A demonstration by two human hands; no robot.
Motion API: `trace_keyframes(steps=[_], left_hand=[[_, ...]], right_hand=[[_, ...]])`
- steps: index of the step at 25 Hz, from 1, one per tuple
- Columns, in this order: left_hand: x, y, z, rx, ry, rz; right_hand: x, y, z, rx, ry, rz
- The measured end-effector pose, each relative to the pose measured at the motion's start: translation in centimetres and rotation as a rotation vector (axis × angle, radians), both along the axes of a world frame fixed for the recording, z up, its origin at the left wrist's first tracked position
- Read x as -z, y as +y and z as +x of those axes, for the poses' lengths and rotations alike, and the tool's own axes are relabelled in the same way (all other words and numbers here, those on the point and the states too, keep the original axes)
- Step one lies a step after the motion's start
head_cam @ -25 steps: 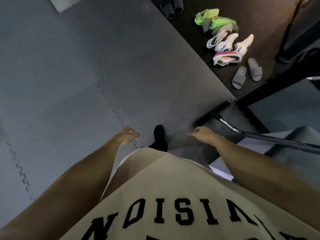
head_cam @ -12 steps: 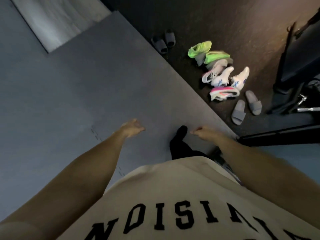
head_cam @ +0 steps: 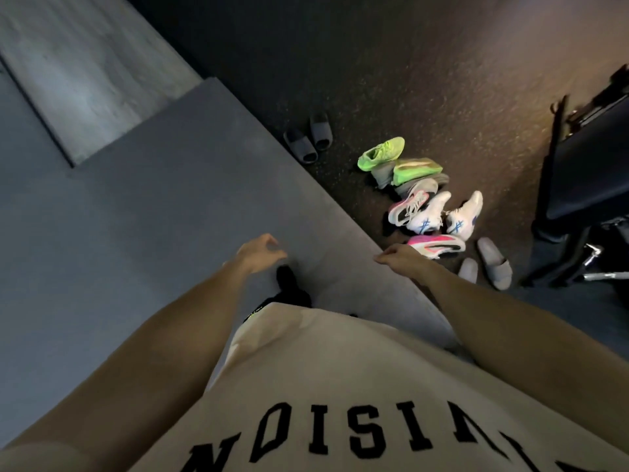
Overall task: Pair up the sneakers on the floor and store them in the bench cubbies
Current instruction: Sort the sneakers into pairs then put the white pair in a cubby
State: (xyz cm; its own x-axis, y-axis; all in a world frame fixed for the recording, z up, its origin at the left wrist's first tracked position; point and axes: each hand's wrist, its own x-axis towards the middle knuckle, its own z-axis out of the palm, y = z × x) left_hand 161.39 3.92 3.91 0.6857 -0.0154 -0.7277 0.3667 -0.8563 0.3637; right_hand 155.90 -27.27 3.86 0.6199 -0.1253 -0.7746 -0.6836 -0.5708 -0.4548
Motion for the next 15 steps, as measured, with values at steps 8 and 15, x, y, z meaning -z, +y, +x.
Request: trace_keyframes(steps=[8,15], left_hand=[[-0.8,-1.3,23.3,0.300,-0.009,0.013],[-1.4,-7.6,37.6,0.557,0.052,0.000]], right_hand=[[0.2,0.3,14.5,0.266,0.002,-0.067],[-0.4,-2.8,22.1,0.629,-0.007,-0.050]])
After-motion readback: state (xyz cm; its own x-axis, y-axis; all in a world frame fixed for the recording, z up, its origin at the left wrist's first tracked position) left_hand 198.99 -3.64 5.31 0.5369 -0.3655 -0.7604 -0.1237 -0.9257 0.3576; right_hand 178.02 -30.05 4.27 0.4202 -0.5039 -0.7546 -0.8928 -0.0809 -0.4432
